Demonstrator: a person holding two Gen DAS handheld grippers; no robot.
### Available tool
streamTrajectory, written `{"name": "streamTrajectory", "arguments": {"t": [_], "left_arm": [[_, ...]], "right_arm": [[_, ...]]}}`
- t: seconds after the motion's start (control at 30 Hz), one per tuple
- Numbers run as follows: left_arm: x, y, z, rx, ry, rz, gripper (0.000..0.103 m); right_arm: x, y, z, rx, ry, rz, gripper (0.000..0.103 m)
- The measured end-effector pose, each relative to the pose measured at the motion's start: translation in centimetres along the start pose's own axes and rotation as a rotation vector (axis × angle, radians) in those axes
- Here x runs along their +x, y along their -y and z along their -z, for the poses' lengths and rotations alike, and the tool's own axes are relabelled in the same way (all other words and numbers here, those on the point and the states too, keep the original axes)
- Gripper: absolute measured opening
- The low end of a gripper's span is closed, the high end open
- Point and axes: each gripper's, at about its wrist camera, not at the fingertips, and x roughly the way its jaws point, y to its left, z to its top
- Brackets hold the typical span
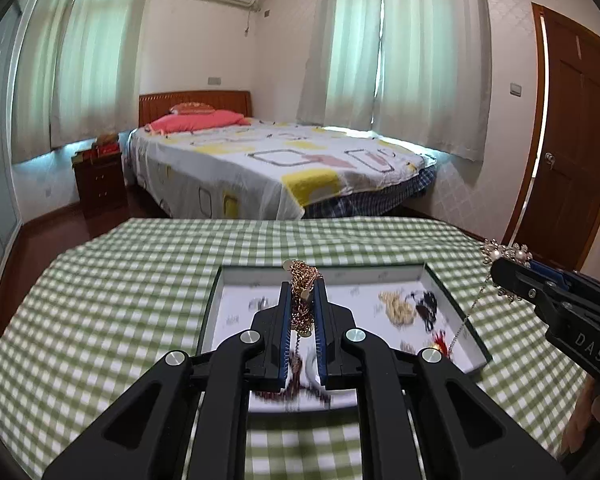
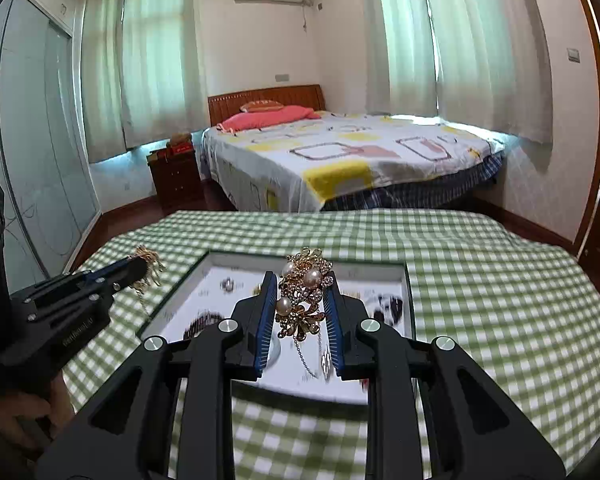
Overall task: Organize jewelry
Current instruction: 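Carry both brooches into the tray and open both tools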
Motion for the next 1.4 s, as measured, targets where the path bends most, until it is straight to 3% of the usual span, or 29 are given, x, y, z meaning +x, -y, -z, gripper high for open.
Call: {"name": "streamTrajectory", "arguments": {"t": [0.4, 0.83, 1.07, 1.4], "left_arm": [[5.4, 0.1, -2.1, 0.009, -0.006, -0.017, 0.011], [13.2, -0.6, 1.0, 0.037, -0.184, -0.061, 0.011], [15.7, -0.8, 1.8, 0.019, -0.289, -0.072, 0.011], [16.9, -0.4, 2.1, 0.042, -0.360, -0.107, 0.011]], "right_arm": [[5.8, 0.1, -2.0, 0.000, -0.012, -0.011, 0.023], [14.5, 0.9, 1.8, 0.029, -0.171, -0.004, 0.024], [16.1, 1.1, 3.2, 0.037, -0.234, 0.008, 0.024], [17.4, 1.5, 4.2, 0.048, -0.315, 0.014, 0.024]]}}
